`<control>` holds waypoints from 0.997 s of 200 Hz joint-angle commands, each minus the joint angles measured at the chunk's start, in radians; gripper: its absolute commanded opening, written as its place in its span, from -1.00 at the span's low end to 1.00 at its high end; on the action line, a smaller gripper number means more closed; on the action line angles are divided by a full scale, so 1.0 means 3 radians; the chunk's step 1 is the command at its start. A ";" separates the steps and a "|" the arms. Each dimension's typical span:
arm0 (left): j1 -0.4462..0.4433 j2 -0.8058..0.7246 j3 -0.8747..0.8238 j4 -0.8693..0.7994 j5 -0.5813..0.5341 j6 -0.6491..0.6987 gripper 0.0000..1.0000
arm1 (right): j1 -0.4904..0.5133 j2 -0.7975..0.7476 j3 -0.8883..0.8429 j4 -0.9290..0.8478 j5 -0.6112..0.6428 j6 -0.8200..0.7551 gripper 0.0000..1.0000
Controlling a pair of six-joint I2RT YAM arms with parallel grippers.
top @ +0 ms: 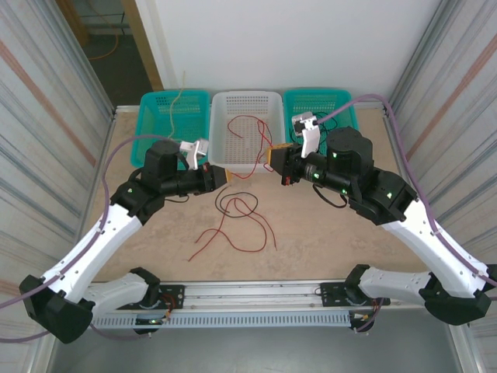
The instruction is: Untangle the cables
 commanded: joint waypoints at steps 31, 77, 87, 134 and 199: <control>-0.0011 -0.0127 -0.0090 0.0077 -0.0178 0.0064 -1.00 | -0.0038 -0.0092 -0.0057 0.0130 -0.0038 0.0074 -1.00; 0.0155 -0.0381 -0.0224 -0.0221 -0.0722 0.0068 -1.00 | -0.0257 -0.0279 -0.0210 0.0174 0.0107 0.0237 -1.00; 0.0304 -0.0486 -0.0362 -0.0193 -0.0707 -0.0042 -1.00 | -0.0402 -0.0315 -0.0284 0.0216 0.0072 0.0330 -1.00; 0.0915 -0.0836 -0.0856 0.0025 -0.0347 -0.0448 -1.00 | -0.0936 -0.0614 -0.0463 0.0299 -0.0207 0.0617 -1.00; 0.0950 -0.0784 -0.0815 0.0374 -0.0163 -0.0573 -1.00 | -0.0987 -0.0387 -0.0426 0.0357 -0.0613 0.0733 -0.71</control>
